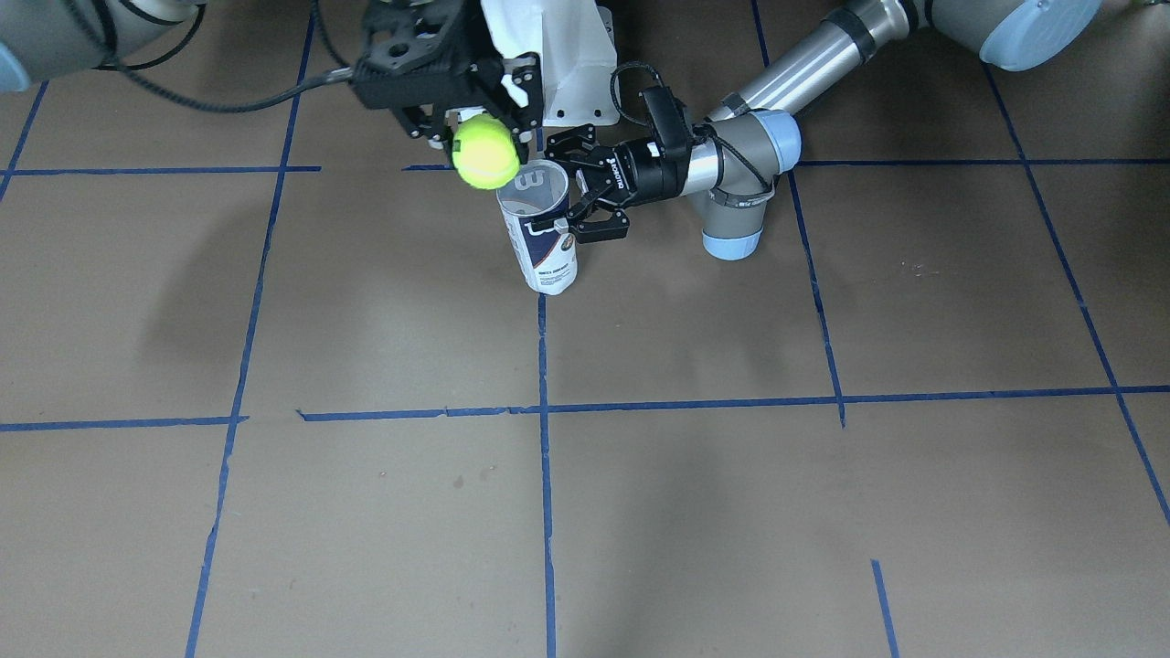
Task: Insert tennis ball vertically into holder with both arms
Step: 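Carry the tennis ball with the right gripper over the upright cup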
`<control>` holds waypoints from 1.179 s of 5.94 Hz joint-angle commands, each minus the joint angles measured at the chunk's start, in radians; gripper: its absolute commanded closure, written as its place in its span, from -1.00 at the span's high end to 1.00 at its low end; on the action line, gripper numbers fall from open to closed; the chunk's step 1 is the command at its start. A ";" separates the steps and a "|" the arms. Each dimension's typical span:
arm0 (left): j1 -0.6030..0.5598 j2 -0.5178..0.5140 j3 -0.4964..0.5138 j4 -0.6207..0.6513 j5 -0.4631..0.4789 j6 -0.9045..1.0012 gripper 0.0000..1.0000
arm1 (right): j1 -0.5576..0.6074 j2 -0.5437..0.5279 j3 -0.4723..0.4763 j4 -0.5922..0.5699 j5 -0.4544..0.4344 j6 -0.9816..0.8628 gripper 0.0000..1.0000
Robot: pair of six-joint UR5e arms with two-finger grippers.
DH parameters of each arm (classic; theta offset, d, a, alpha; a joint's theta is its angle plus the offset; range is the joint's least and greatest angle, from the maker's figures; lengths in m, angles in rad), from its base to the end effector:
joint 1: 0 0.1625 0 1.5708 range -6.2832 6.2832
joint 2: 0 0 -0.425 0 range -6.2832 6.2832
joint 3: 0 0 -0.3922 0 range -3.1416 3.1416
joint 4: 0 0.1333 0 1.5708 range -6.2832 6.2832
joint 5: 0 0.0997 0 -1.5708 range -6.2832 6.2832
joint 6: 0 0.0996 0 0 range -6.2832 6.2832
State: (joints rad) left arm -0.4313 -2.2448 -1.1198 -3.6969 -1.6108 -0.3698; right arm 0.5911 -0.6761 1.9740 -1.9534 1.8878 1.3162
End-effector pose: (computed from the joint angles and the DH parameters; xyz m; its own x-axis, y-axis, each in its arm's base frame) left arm 0.5352 -0.3886 0.2670 0.1348 0.9635 -0.2312 0.7363 0.0587 0.6741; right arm -0.4188 -0.4042 0.0294 0.5715 0.0953 0.8150 -0.1864 0.9823 0.0158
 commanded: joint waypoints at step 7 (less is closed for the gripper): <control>0.003 -0.001 0.000 0.000 0.000 0.000 -0.06 | -0.037 0.007 -0.046 -0.002 -0.082 0.003 0.75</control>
State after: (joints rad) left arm -0.4280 -2.2457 -1.1198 -3.6969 -1.6114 -0.3697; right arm 0.5619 -0.6669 1.9272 -1.9547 1.8270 1.3192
